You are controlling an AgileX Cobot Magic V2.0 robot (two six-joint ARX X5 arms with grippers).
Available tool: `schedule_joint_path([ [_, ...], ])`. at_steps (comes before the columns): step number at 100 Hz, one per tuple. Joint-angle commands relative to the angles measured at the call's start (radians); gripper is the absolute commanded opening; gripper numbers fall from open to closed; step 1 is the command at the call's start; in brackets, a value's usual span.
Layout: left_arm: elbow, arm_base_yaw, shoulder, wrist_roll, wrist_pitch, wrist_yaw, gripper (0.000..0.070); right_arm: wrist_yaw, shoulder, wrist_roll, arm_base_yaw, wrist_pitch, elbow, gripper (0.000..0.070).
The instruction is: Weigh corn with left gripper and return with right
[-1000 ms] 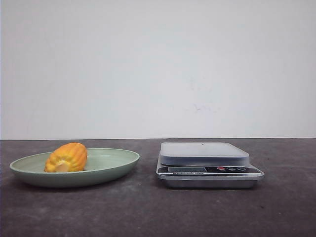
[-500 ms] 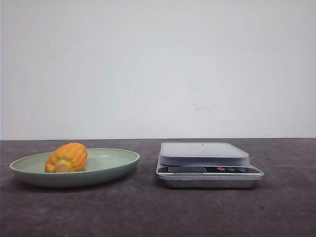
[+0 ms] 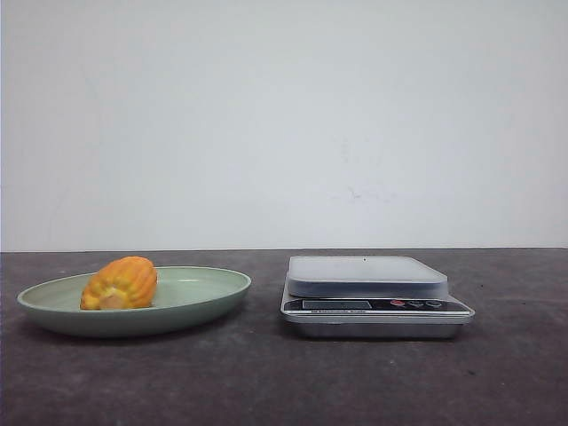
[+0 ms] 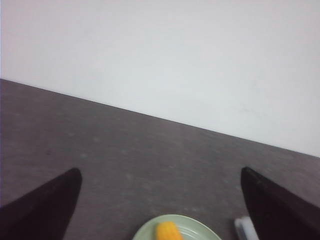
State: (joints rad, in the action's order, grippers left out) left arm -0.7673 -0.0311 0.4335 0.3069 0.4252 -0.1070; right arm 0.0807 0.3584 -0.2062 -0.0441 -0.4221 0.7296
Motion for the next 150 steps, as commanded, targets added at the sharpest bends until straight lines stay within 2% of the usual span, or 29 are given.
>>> schedule_joint_path([
  [1,-0.015,-0.012,0.011,0.000,-0.014,-0.008,0.0630,0.005,0.006,0.011,-0.001,0.000,0.010,0.0556],
  [20,-0.040,-0.073,0.147,0.004,-0.025,-0.009,0.0624,0.032,0.006,0.011,-0.002,-0.010,0.013,0.0552],
  [38,-0.060,-0.171,0.398,0.011,-0.038,-0.006,0.0624,0.037,0.016,0.008,-0.002,-0.022,0.013,0.0550],
  [56,-0.060,-0.264,0.660,0.012,-0.059,0.025,0.0624,0.080,0.043,0.004,-0.002,-0.045,0.013,0.0551],
  [77,-0.060,-0.312,0.915,0.020,-0.090,0.037,0.0624,0.078,0.052,0.005,-0.002,-0.066,0.013,0.0551],
  [93,-0.060,-0.339,1.031,0.033,-0.130,0.037,0.0625,0.077,0.052,0.005,-0.002,-0.066,0.013,0.0551],
  [117,-0.060,-0.380,1.073,0.050,-0.188,0.045,0.0617,0.077,0.052,0.005,-0.002,-0.073,0.013,0.0551],
  [137,-0.060,-0.390,1.073,0.050,-0.201,0.056,0.0432,0.076,0.052,0.009,-0.002,-0.082,0.013,0.0550],
  [150,-0.060,-0.391,1.073,0.049,-0.202,0.056,0.0167,0.076,0.052,0.009,-0.002,-0.082,0.013,0.0550],
])
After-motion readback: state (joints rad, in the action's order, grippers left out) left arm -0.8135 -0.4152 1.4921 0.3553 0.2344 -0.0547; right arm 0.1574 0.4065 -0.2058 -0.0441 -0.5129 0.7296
